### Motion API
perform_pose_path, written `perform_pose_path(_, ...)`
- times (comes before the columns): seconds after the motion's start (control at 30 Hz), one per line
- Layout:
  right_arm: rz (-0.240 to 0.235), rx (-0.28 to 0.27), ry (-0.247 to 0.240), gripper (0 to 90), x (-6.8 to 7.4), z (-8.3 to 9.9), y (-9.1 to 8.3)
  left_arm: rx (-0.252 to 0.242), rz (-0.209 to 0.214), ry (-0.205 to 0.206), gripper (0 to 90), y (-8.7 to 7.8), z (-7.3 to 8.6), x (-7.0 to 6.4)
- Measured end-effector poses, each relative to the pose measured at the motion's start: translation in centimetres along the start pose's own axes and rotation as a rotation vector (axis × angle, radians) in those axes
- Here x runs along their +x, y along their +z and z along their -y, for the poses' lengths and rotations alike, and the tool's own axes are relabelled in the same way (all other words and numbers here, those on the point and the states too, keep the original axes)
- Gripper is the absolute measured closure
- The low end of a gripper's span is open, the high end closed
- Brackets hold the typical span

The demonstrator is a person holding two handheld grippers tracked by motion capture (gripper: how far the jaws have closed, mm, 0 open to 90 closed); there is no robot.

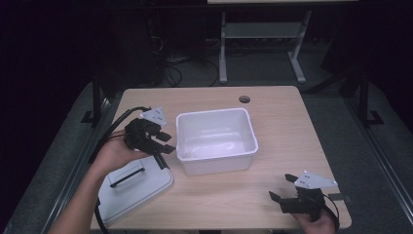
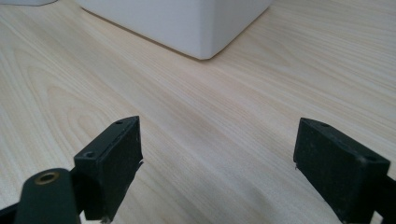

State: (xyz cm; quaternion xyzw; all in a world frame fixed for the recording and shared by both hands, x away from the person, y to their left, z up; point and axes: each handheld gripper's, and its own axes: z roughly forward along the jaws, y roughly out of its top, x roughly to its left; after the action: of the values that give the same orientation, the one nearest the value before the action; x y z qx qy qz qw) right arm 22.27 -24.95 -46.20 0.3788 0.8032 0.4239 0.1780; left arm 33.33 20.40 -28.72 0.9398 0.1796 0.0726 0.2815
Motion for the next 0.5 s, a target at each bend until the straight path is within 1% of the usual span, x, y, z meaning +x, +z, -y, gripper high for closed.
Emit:
perform_pose_path(0.13,0.003,0.002,-0.004,14.8,0.0,0.0,0.0,-0.001,-0.016,-0.016,54.3,-0.9,1.0,0.1)
perform_pose_path(0.23,0.002,0.005,0.003,14.8,0.0,-0.1,0.1,-0.004,-0.024,-0.028,54.1,-1.4,1.8,0.1)
perform_pose_path(0.4,0.005,0.004,0.002,14.8,0.0,-0.1,0.1,-0.010,-0.040,-0.059,54.1,-1.8,3.3,0.1)
perform_pose_path(0.5,0.009,0.004,0.001,14.8,0.0,-0.1,0.1,-0.010,-0.048,-0.067,54.1,-2.0,4.2,0.0)
